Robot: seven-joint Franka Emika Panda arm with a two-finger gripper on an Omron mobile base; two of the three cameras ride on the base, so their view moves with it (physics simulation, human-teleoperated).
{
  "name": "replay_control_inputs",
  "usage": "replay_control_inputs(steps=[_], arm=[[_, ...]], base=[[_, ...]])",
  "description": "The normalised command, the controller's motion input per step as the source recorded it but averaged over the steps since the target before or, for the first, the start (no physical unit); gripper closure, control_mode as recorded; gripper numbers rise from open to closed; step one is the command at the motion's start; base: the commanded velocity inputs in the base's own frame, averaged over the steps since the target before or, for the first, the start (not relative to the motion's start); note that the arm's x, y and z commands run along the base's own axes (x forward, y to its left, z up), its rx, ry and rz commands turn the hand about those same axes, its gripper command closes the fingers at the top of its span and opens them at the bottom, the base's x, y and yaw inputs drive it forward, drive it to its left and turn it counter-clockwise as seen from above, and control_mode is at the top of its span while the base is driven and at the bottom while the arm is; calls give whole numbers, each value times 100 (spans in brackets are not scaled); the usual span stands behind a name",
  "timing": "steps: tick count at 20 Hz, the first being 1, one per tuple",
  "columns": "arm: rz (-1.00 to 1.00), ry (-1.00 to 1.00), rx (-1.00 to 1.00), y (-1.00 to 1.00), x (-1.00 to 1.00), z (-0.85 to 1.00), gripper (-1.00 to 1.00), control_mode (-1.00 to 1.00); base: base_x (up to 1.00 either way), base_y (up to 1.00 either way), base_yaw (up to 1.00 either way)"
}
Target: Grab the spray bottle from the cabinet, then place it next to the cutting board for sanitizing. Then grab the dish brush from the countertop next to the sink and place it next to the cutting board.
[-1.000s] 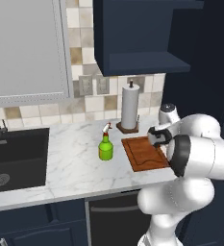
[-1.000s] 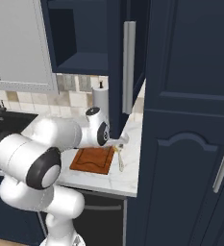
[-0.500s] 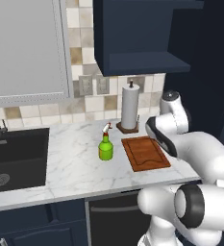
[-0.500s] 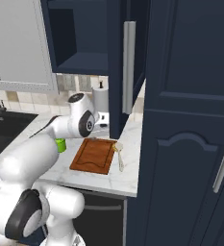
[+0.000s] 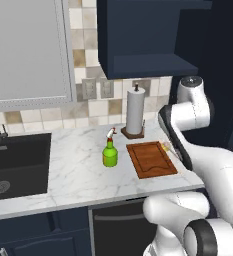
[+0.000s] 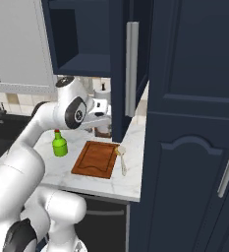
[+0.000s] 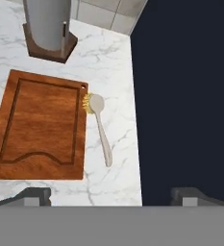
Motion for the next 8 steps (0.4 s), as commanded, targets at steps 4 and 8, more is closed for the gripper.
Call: replay_control_inputs(steps=[4,8], arm=[[0,0,0,15,-36,92,-100,-100],[0,0,1,24,-37,86,-100,-100]], base=[[0,0,0],[0,0,0]])
